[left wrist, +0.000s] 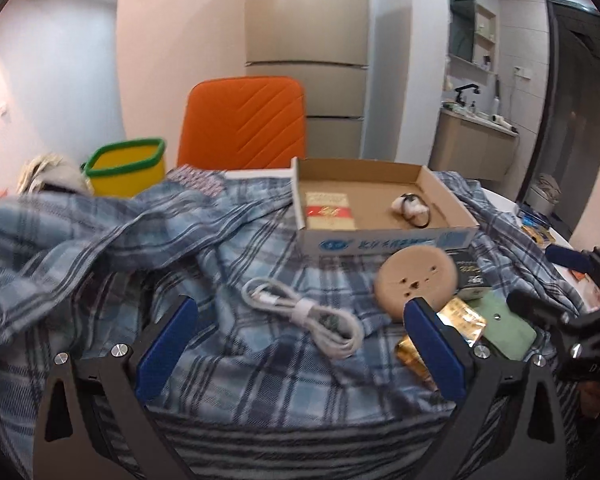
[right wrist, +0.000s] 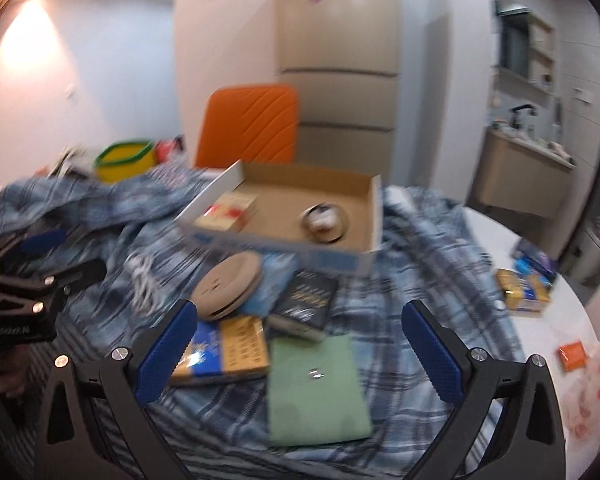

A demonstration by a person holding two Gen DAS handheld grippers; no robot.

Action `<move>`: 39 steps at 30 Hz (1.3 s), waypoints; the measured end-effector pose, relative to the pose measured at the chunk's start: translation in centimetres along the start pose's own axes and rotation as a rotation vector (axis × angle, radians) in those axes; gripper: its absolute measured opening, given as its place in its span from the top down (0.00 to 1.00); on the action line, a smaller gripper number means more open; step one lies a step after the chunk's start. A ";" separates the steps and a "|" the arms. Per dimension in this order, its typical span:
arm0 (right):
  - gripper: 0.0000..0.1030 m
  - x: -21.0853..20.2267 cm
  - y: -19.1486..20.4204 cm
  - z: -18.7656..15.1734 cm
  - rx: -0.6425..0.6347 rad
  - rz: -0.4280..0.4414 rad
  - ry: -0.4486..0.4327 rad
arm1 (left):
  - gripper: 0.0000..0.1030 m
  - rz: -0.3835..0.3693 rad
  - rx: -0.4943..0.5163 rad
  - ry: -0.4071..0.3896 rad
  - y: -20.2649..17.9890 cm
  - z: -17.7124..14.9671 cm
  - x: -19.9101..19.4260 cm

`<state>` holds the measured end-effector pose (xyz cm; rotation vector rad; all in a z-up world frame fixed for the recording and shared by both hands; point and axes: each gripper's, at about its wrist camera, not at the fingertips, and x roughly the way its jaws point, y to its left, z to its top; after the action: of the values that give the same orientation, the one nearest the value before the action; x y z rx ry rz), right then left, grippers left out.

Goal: Organize soft objects
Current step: 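Lower the right gripper onto the gold Liqun cigarette pack and close it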

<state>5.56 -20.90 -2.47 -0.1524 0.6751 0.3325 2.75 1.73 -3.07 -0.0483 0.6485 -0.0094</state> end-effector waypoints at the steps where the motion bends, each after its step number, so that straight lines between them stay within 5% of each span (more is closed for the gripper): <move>1: 0.00 0.5 0.6 0.1 -0.025 0.015 0.026 | 0.01 0.002 -0.018 0.003 0.5 -0.1 -0.1; 17: 0.00 7.1 5.3 -0.9 -0.183 0.145 0.322 | 0.01 0.011 -0.041 0.045 1.1 -0.8 0.8; 25: 0.00 7.3 4.8 -1.1 -0.165 0.158 0.342 | 0.01 0.013 -0.036 0.051 1.0 -0.7 1.0; 32: 0.14 7.6 4.9 -1.3 -0.158 0.168 0.360 | 0.01 0.016 -0.032 0.052 1.0 -0.8 0.9; 39: 0.15 5.8 4.8 -1.1 -0.161 0.149 0.290 | 0.01 0.003 0.009 0.061 0.3 0.0 0.8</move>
<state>7.50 -15.20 -7.15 -0.3091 0.9494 0.5145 3.41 2.02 -3.61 -0.0388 0.7094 -0.0112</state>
